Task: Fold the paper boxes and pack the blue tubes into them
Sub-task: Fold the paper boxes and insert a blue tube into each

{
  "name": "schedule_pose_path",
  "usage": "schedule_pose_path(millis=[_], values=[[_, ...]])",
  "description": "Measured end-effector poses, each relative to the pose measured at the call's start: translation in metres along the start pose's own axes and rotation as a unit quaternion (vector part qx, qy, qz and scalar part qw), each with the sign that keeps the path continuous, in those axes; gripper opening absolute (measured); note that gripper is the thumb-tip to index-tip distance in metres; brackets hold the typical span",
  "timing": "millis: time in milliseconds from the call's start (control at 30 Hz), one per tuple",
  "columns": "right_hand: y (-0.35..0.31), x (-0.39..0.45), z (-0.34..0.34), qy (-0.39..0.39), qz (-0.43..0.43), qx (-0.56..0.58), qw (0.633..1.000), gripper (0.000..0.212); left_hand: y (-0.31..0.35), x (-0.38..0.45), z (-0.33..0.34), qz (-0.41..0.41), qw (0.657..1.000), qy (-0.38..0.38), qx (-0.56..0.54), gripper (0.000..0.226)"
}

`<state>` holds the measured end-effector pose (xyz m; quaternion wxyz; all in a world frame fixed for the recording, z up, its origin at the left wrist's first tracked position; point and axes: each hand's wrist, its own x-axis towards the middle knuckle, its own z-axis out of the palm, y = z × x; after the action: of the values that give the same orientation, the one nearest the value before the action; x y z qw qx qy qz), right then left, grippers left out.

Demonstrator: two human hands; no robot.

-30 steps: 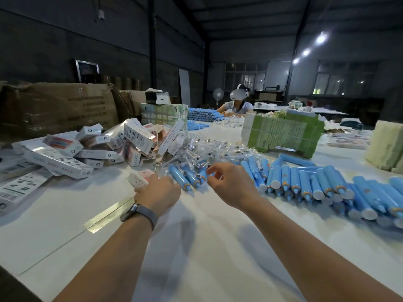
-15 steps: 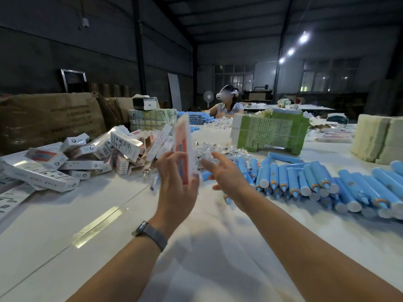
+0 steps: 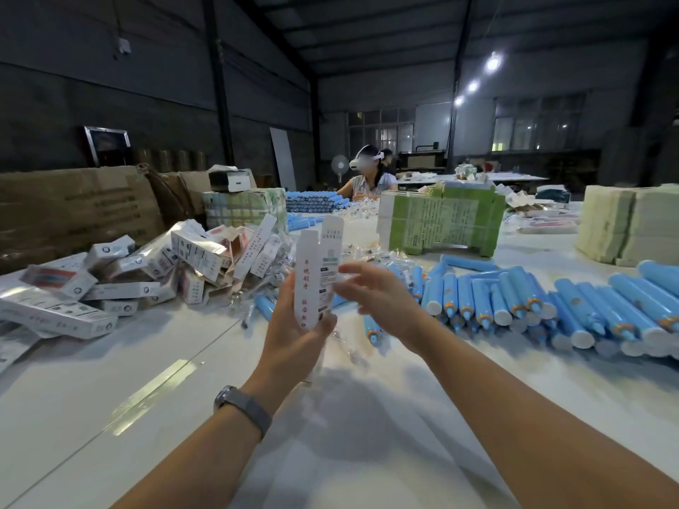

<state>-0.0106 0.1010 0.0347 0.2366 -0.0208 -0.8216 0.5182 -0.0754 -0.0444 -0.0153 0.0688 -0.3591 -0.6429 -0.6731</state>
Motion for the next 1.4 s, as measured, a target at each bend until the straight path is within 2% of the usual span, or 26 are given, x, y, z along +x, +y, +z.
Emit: schedule_pose_path(millis=[100,167,233,400,567,667,867,1000,1100,1200,1333,1400], values=[[0.018,0.003,-0.013,0.069,0.035,-0.206,0.975,0.034,-0.001,0.000,-0.001,-0.004,0.999,0.025,0.045,0.056],[0.029,-0.002,-0.014,0.025,0.058,-0.351,0.934,0.039,0.000,-0.001,0.002,0.007,0.999,0.029,0.037,0.045],[0.034,-0.006,-0.008,-0.036,0.058,-0.449,0.891,0.039,0.002,-0.002,0.005,0.006,0.999,0.033,0.023,0.035],[0.029,-0.005,-0.001,-0.059,0.062,-0.536,0.840,0.033,-0.002,-0.006,0.009,0.003,0.999,0.015,-0.032,0.035],[0.027,-0.009,0.005,-0.072,0.090,-0.558,0.822,0.041,0.000,-0.006,0.006,0.017,0.999,0.024,-0.032,0.045],[0.029,-0.009,0.008,-0.076,0.104,-0.557,0.820,0.038,0.001,-0.006,0.004,0.013,0.999,0.014,-0.026,0.041],[0.033,-0.006,0.003,-0.053,0.110,-0.480,0.869,0.031,0.002,-0.008,0.001,-0.001,0.999,-0.036,-0.010,0.044],[0.039,-0.004,0.002,-0.071,0.120,-0.470,0.872,0.023,0.005,-0.003,-0.001,-0.030,0.999,-0.026,-0.011,0.031],[0.034,0.000,-0.004,0.035,0.077,-0.430,0.899,0.022,0.003,-0.003,-0.005,-0.041,0.997,-0.030,-0.055,0.040],[0.016,0.006,-0.016,0.178,0.009,-0.327,0.928,0.014,0.000,-0.002,-0.006,-0.021,1.000,-0.002,-0.005,0.050],[-0.017,0.008,-0.033,0.300,-0.130,-0.178,0.928,0.022,0.004,0.002,-0.004,0.038,0.994,0.067,0.077,0.050],[-0.041,0.005,-0.039,0.335,-0.192,-0.099,0.917,0.017,0.004,0.001,-0.006,0.057,0.991,0.081,0.092,0.046]])
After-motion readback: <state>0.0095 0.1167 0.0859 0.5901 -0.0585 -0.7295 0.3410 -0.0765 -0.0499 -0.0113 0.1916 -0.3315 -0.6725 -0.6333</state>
